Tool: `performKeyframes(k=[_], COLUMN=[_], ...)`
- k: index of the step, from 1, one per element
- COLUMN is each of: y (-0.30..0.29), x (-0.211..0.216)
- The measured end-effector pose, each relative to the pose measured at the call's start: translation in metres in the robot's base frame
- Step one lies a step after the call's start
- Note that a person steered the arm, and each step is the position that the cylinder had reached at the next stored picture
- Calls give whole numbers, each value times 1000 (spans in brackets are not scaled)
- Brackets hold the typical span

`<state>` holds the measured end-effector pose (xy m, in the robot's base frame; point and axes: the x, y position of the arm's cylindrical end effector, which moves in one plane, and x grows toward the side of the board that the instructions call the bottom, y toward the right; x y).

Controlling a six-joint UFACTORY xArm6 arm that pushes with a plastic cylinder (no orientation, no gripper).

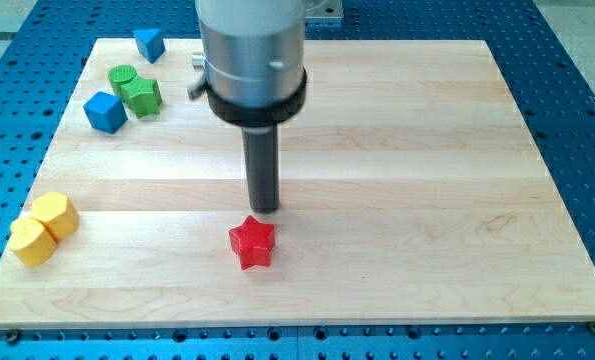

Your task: Move the red circle parallel to the red star

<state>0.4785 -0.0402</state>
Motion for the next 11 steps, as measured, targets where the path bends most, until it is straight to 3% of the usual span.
performKeyframes(k=[3, 4, 5, 6, 9, 10, 11], y=[-43, -36, 3, 26, -36, -36, -50], x=[-171, -233, -258, -232, -42, -61, -127])
